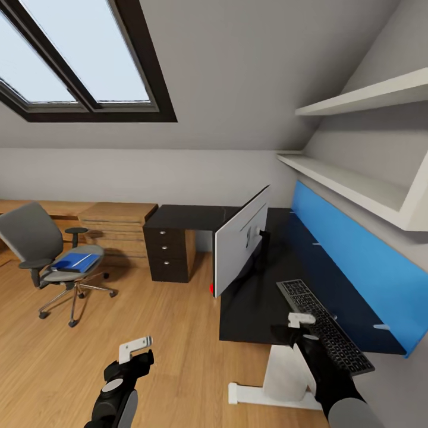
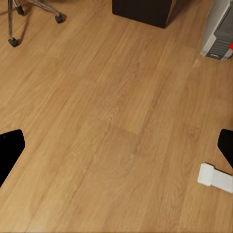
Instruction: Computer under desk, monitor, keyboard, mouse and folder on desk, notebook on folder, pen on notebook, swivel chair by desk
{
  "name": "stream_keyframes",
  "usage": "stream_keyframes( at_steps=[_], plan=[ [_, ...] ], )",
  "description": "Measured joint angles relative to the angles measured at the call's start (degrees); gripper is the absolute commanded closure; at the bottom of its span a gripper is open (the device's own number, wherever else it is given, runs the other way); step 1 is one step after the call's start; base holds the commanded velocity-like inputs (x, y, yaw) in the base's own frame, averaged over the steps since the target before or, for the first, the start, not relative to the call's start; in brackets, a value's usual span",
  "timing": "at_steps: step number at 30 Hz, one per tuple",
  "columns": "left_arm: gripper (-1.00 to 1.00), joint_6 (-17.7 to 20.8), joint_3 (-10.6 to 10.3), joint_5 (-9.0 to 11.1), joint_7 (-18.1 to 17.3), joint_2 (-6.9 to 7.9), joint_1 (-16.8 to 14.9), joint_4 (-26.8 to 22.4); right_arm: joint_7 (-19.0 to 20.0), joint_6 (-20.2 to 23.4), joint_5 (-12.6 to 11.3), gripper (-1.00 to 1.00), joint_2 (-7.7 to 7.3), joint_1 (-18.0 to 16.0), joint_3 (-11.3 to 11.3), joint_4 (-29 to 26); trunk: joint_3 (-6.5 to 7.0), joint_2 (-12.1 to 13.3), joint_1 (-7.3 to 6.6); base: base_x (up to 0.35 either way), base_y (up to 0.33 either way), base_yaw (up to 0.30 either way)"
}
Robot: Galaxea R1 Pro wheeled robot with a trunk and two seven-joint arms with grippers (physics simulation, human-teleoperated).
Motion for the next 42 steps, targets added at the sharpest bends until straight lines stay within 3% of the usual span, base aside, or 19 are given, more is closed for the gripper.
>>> stream_keyframes(
  at_steps=[6,9,14,15,20,32,42],
  plan=[
    [-1.0,0.0,0.1,0.0,0.0,0.01,0.0,-0.2,-0.2,-4.4,1.4,-1.0,0.1,0.0,0.0,2.8,0.0,0.0,0.0,0.003,-0.001,0.0],
    [-1.0,0.0,0.1,0.0,0.0,0.01,0.0,-0.8,-0.5,-8.9,1.7,-1.0,0.19,0.0,0.0,5.0,0.0,0.0,0.0,0.0,0.0,0.0],
    [-1.0,0.0,0.1,0.0,0.0,0.01,0.0,-2.1,-2.8,-16.3,2.0,-1.0,0.4,0.0,0.0,8.2,0.0,0.0,0.0,0.0,0.0,0.0],
    [-1.0,0.0,0.1,0.0,0.0,0.02,0.1,-2.7,-5.1,-20.0,2.0,-1.0,0.59,0.0,0.0,9.9,0.0,0.0,0.0,0.0,0.0,0.0],
    [-1.0,0.1,1.0,0.2,0.0,0.01,0.1,-3.5,-7.1,-23.7,1.9,-1.0,1.63,-0.1,0.1,11.8,0.0,0.0,0.0,0.0,0.0,0.0],
    [-1.0,0.2,1.2,0.9,0.0,0.01,0.0,-6.8,-7.5,-23.8,1.7,-1.0,2.83,-0.1,0.1,12.2,0.0,0.0,0.0,0.0,0.0,0.0],
    [-1.0,0.3,1.2,1.0,0.0,-0.01,0.0,-7.2,-7.2,-16.1,1.5,-1.0,3.31,-0.2,0.0,12.1,0.0,0.0,0.0,0.0,0.0,0.0]
  ],
)
